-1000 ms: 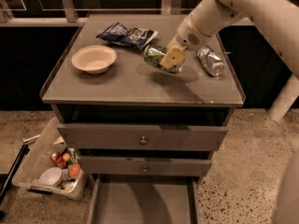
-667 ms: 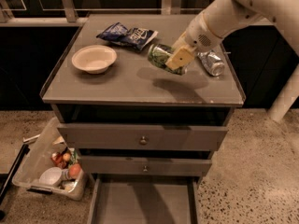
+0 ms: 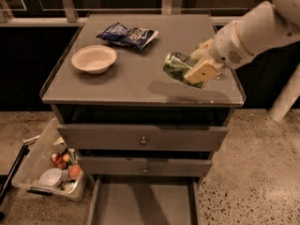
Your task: Place green can into bottom drawer
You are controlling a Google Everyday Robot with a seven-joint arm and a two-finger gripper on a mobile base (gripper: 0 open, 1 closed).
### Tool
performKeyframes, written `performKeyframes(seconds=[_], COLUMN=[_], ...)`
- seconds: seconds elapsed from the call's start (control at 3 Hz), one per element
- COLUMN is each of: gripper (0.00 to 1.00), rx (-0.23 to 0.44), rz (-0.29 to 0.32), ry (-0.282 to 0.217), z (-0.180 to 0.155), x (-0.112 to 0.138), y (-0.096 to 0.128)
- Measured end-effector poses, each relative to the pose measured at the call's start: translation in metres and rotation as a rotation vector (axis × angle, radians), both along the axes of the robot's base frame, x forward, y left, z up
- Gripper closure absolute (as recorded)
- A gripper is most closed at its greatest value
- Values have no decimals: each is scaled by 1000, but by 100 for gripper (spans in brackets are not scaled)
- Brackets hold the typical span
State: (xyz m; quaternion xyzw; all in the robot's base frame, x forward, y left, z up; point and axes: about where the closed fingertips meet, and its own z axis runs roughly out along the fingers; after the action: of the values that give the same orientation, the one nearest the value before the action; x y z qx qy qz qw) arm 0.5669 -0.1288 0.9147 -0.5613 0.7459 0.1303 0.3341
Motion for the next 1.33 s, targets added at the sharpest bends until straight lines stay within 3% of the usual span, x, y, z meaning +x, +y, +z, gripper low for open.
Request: performKeyframes(seconds=[0.67,1.0,1.33], gripper=[100,100,100], rx=[-68,-79,-72], rz=[-44,-62,-67], ry=[-59,-67,-29], z=[-19,-47,-92], x=[-92,-130,-155], y=[-18,-21,-18])
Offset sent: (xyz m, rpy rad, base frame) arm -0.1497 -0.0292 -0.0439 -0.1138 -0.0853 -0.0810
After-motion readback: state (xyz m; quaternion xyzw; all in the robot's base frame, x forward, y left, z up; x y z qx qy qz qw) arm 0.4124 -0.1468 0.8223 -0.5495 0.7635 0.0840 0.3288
